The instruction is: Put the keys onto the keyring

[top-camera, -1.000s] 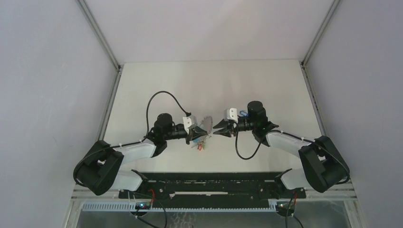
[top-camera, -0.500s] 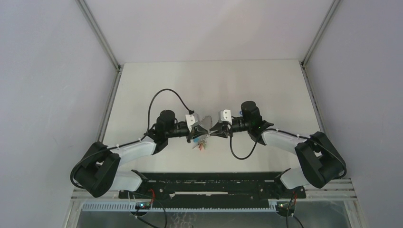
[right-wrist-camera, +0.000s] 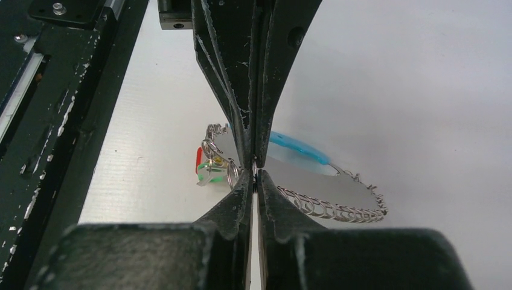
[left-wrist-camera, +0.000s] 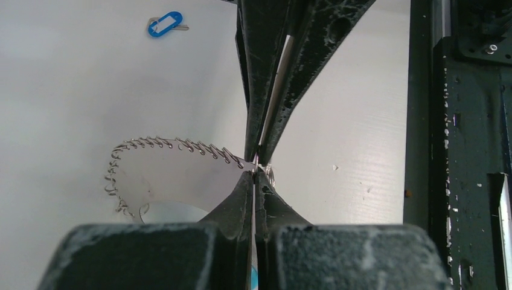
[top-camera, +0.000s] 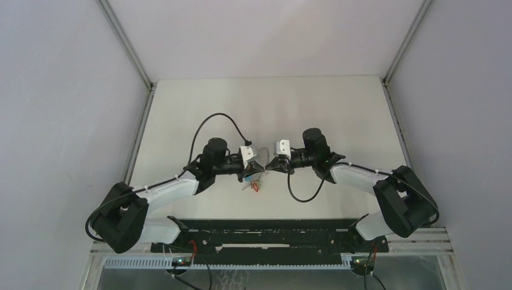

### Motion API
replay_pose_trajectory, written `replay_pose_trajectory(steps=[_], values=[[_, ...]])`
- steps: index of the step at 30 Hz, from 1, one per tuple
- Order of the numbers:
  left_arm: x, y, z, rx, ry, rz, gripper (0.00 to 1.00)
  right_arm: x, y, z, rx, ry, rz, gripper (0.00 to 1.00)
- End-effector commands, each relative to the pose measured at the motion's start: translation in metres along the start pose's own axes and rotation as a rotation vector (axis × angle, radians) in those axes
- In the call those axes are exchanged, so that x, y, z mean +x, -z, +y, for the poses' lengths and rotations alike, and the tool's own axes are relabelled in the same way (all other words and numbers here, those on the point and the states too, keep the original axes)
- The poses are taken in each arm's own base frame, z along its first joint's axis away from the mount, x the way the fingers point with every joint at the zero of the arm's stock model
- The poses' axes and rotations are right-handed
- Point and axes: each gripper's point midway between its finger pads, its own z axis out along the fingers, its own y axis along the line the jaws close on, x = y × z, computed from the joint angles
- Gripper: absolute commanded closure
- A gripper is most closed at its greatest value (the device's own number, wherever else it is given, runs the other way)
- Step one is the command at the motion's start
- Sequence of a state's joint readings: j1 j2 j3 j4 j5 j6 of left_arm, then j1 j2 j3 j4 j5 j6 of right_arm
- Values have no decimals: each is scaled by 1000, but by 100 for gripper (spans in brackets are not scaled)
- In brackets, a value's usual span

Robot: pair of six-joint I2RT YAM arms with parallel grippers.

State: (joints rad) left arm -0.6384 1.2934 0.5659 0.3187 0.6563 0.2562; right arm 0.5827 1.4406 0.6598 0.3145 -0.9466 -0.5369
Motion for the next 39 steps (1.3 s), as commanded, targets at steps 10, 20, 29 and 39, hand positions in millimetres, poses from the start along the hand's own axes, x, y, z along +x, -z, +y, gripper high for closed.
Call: replay_pose_trajectory(steps=[10,20,29,39], values=[[-34,4,8,-37,-111,-85,73,-19,-1,-9,0,40,-60,100],[-26,9,12,-41,-101,-101,67,-25,3,-7,-11,40,-117,100],[-31,9,6,0,-101,-136,72,-25,3,-6,-23,33,-131,100],[-25,8,7,5,-88,-129,76,-27,5,-7,-25,29,-159,100]])
